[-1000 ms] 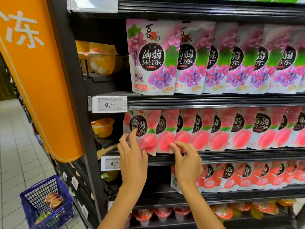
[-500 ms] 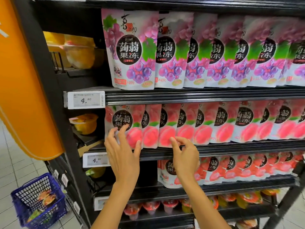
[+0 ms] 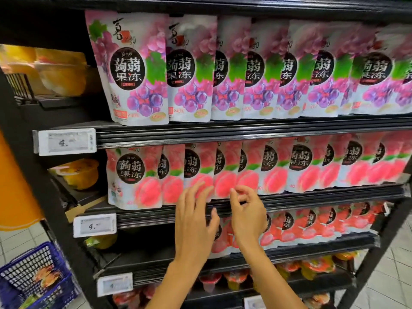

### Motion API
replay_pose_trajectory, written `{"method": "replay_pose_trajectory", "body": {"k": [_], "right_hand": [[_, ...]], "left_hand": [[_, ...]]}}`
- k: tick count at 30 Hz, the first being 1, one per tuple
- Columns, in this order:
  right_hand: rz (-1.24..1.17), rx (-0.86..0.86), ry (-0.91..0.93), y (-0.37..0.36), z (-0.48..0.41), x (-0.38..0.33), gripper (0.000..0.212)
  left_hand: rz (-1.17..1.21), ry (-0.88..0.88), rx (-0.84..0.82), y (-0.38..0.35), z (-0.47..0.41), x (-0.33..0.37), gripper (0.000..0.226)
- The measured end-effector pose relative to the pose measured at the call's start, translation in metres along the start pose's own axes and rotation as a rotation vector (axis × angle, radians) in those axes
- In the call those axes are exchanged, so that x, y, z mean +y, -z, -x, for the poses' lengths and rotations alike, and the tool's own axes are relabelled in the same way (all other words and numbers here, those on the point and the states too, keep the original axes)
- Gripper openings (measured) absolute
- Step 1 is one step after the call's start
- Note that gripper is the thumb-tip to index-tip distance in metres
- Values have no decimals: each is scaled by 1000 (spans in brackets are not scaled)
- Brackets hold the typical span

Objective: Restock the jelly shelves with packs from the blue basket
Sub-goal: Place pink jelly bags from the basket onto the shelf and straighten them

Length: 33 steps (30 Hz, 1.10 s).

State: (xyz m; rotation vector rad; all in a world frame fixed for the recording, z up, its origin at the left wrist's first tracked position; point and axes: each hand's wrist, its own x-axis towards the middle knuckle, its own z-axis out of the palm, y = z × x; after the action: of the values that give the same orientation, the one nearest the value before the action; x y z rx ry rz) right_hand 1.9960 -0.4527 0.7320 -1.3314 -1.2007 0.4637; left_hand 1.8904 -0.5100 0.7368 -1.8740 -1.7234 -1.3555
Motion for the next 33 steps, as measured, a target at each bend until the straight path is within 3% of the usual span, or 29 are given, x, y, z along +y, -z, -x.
{"method": "replay_pose_trajectory", "body": {"k": [10, 12, 17, 22, 27, 31, 33], "right_hand": [[-42, 15, 1, 32, -24, 20, 3], [-40, 53, 1, 40, -33, 22, 13], [103, -140, 32, 49, -51, 35, 14], [134, -124, 46, 65, -69, 48, 19], [124, -168, 66, 85, -80, 58, 19], [18, -4, 39, 103, -85, 63, 18], [47, 9, 23, 110, -91, 64, 20]], "left_hand": [[-275, -44, 4, -46, 4, 27, 61], [-284, -30, 20, -55, 8, 31, 62], [-299, 19, -5, -76, 24, 40, 70], [-422, 20, -77, -85, 31, 49, 82], [-483, 54, -77, -89, 30, 65, 80], [-499, -103, -126, -100, 28, 79, 85], [-499, -98, -115, -107, 24, 82, 85]]}}
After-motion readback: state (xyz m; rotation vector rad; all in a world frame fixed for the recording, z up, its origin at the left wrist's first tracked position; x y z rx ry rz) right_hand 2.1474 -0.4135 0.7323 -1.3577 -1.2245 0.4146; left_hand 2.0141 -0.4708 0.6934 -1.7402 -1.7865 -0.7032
